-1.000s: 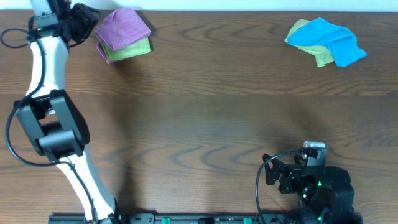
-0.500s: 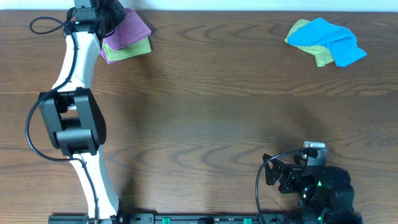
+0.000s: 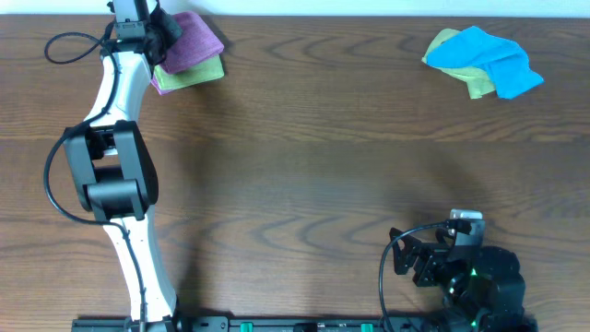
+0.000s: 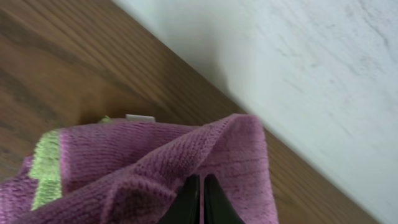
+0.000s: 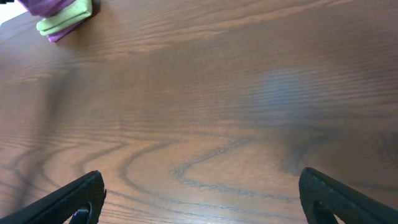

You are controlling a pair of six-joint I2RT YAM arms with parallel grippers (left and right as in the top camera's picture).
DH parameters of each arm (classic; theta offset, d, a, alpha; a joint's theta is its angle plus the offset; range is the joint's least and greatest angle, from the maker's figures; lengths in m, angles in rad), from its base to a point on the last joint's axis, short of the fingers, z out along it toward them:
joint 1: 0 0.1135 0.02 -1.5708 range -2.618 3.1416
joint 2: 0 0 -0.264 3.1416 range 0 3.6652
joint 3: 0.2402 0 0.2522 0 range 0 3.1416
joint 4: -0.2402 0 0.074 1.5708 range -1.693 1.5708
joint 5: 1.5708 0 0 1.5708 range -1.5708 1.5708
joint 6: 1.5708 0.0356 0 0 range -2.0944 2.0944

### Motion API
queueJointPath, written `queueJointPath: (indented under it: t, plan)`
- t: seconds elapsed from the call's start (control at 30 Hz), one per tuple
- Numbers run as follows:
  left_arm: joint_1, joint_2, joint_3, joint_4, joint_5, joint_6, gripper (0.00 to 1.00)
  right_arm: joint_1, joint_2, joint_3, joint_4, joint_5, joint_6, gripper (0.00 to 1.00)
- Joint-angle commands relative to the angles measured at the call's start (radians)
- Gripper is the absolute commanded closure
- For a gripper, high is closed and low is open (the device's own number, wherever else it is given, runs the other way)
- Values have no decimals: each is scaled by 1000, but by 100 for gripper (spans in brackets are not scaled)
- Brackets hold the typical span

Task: Fold the cloth
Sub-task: 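Lower the purple cloth onto the stack and adjust it with the left gripper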

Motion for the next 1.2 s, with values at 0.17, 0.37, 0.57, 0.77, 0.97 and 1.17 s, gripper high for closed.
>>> queueJointPath:
  t: [0.17,0.37,0.57,0.77,0.97,1.17]
  plan:
    - [20,79,24,-26,-66,7,95,-7,-5,-2,0,3,13,1]
    - [35,98,24,-60,-123,11,95,-7,-5,-2,0,3,13,1]
    - [59,97,24,-58,-98,11,94,-7,-5,-2,0,3,13,1]
    - [69,92,66,-29,72,11,94,-7,-5,-2,0,3,13,1]
    - [69,74,208,-155,103,58,94,-7,-5,-2,0,3,13,1]
    - [69,74,404,-469,72,179,94,-7,-5,-2,0,3,13,1]
